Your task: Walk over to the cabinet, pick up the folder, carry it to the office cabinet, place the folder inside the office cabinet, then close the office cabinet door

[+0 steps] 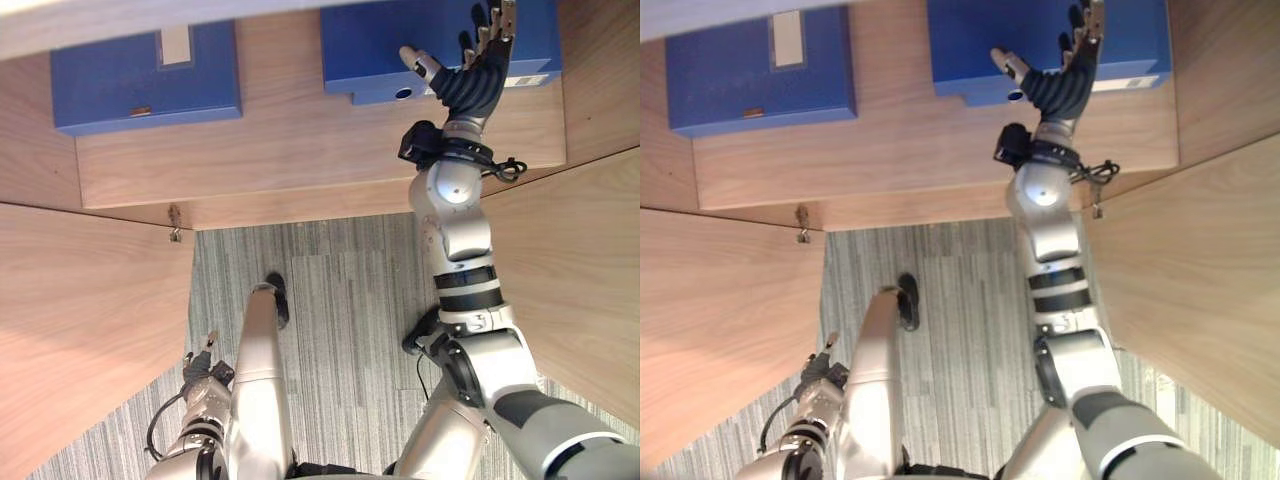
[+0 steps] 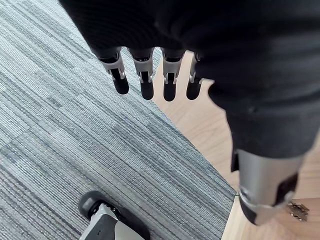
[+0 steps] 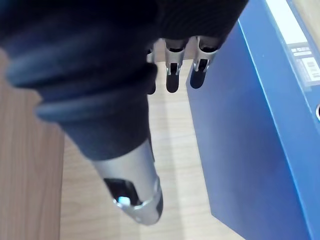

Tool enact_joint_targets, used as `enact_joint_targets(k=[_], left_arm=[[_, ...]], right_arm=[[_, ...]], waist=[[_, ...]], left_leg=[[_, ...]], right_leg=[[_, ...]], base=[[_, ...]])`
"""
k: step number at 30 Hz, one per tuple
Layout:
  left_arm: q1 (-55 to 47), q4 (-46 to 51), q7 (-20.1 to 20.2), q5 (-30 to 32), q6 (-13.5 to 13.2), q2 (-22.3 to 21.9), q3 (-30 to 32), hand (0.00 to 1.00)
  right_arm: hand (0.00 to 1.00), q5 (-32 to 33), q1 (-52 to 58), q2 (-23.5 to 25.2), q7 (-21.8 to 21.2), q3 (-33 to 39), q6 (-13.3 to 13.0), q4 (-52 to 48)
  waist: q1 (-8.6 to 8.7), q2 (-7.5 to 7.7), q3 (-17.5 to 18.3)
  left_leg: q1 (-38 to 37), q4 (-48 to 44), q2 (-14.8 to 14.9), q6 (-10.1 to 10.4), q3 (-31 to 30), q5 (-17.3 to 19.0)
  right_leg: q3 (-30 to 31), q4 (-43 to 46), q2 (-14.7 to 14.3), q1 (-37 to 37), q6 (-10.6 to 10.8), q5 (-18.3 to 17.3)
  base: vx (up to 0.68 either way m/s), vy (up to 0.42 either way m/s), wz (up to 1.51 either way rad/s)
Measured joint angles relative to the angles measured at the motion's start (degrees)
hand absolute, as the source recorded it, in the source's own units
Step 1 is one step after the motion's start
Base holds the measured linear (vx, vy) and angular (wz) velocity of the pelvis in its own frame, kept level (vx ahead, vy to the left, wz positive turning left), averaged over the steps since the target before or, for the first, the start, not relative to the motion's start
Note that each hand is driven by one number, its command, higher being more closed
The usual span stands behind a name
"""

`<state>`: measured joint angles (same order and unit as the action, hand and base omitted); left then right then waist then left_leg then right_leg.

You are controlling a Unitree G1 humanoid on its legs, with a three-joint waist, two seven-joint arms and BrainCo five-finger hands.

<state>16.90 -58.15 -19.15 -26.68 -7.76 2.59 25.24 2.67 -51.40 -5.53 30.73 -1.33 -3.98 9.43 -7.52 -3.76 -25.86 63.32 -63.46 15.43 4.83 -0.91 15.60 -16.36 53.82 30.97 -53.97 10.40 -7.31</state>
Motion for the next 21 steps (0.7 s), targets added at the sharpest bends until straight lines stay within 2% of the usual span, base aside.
enact_joint_targets(k=[1, 4, 7, 8, 9, 11, 14, 15, 16, 17, 18, 19, 20, 21], left_arm=[[-0.01, 0.30, -0.15, 0.43, -0.01, -0.09, 0.53, 0.00], [-0.36, 0.45, -0.76, 1.85, -0.01, -0.21, 1.87, 0.00], [-2.58, 1.83, -1.25, 3.05, -0.11, -0.44, 2.67, 0.00], [-4.20, 1.76, -1.42, 4.93, -0.16, 0.39, 1.78, 0.00], [-5.78, 1.61, -1.56, 6.63, -0.10, 1.79, 0.32, 0.00], [-7.75, 1.64, -1.58, 11.31, 0.07, 4.53, -2.41, 0.00], [-10.23, 3.57, -1.16, 17.89, 0.15, 8.16, -6.27, 0.00], [-11.36, 4.74, -0.75, 20.17, 0.27, 9.07, -7.91, 0.00], [-12.66, 4.84, -0.27, 22.40, 0.33, 9.89, -9.29, 0.00], [-13.52, 4.73, -0.02, 22.99, 0.38, 10.27, -9.82, 0.00], [-14.88, 4.39, 0.37, 24.47, 0.46, 10.63, -10.60, 0.00], [-15.48, 3.68, 1.04, 24.64, 0.45, 10.53, -10.81, 0.00], [-15.75, 3.29, 1.30, 24.61, 0.49, 10.44, -10.78, 0.00], [-16.37, 2.33, 1.95, 24.34, 0.46, 9.57, -10.60, 0.00]], right_arm=[[0.00, -2.91, 2.54, 1.59, 0.19, -0.51, 0.33, -1.49], [0.00, -6.29, 12.85, 4.81, -0.38, -3.94, 0.51, -2.08], [0.00, -7.74, 25.72, 6.93, -3.26, -10.38, 0.80, 0.23], [0.00, -9.27, 30.20, 6.88, -5.62, -13.79, 0.85, 4.58], [0.00, -10.75, 33.92, 6.81, -7.69, -16.41, 0.79, 10.02], [0.00, -10.87, 38.40, 6.28, -11.59, -18.01, 0.34, 18.57], [0.00, -10.57, 44.05, 4.06, -15.43, -15.11, 0.35, 26.09], [0.00, -9.46, 46.70, 3.26, -16.35, -11.08, 0.33, 26.55], [0.00, -3.43, 48.96, 3.22, -16.85, -6.90, 0.21, 26.59], [0.00, -1.22, 49.63, 3.25, -16.87, -5.17, 0.10, 26.61], [0.00, 1.59, 50.88, 3.37, -16.84, -2.77, -0.61, 26.52], [0.00, 3.82, 52.00, 3.20, -16.95, -1.08, -1.27, 26.57], [0.00, 4.64, 52.32, 3.09, -16.99, -0.49, -1.52, 26.56], [0.00, 5.72, 53.57, 3.16, -17.08, 0.23, -1.69, 26.64]], waist=[[0.05, 0.16, -0.10], [0.24, 0.96, -0.40], [1.35, 1.49, -0.59], [1.56, 1.96, -0.62], [1.88, 3.07, -0.39], [2.15, 4.48, -0.19], [2.66, 5.73, -0.36], [3.37, 6.25, -0.20], [4.52, 7.42, 0.68], [5.08, 8.12, 1.45], [5.62, 9.30, 3.07], [6.03, 10.03, 4.46], [6.10, 10.12, 5.17], [7.22, 9.66, 6.11]], left_leg=[[-0.81, 0.44, 0.34, 0.02, 0.10, 0.02], [-5.10, 2.92, 1.08, 0.14, 0.78, 0.08], [-11.64, 5.55, 2.63, 0.64, 1.40, 0.54], [-15.78, 6.85, 3.94, 1.26, 1.74, 0.99], [-20.38, 8.57, 5.02, 1.77, 2.61, 1.42], [-26.89, 10.83, 6.88, 2.34, 4.12, 1.93], [-34.44, 12.85, 9.28, 2.71, 6.83, 2.93], [-37.49, 14.01, 9.83, 2.49, 8.72, 3.20], [-40.89, 15.89, 9.79, 2.47, 11.67, 3.30], [-42.63, 17.12, 9.71, 2.44, 13.59, 3.35], [-45.99, 19.72, 9.59, 2.00, 17.66, 3.25], [-49.54, 23.45, 8.90, 0.68, 21.62, 2.54], [-50.86, 25.57, 8.84, -0.30, 23.30, 1.50], [-54.44, 29.29, 8.86, -0.78, 27.18, -0.81]], right_leg=[[-0.19, -0.73, -0.43, 0.87, -0.19, 0.15], [-1.18, -3.84, -1.48, 5.28, 0.12, 0.72], [-3.01, -8.56, -3.41, 12.89, -0.12, 1.70], [-3.57, -11.86, -5.52, 17.42, -0.26, 2.71], [-3.73, -15.03, -7.24, 21.88, -0.54, 3.22], [-3.71, -19.85, -9.86, 28.05, -0.84, 4.43], [-2.98, -26.71, -13.04, 35.11, -0.89, 7.22], [-2.16, -30.87, -14.21, 37.97, -0.69, 9.51], [-1.36, -35.27, -14.76, 40.26, -0.91, 12.94], [-1.01, -37.51, -14.85, 41.00, -1.41, 14.98], [-1.10, -41.11, -15.09, 41.15, -4.08, 19.64], [-2.93, -46.56, -15.96, 41.69, -7.08, 26.81], [-4.24, -48.77, -16.35, 42.02, -8.38, 29.13], [-9.66, -45.36, -16.08, 42.95, -9.40, 25.05]], base=[[0.05, 0.011, -0.10], [0.07, 0.016, -0.10], [0.09, 0.035, -0.15], [0.11, 0.072, -0.42], [0.12, 0.066, -0.46], [0.13, 0.038, -0.43], [0.08, 0.062, -0.49], [0.01, 0.119, -0.64], [0.01, 0.134, -0.72], [0.02, 0.156, -1.00], [0.02, 0.177, -1.29], [0.00, 0.189, -1.33], [-0.03, 0.139, -1.12], [-0.05, 0.093, -0.91]])
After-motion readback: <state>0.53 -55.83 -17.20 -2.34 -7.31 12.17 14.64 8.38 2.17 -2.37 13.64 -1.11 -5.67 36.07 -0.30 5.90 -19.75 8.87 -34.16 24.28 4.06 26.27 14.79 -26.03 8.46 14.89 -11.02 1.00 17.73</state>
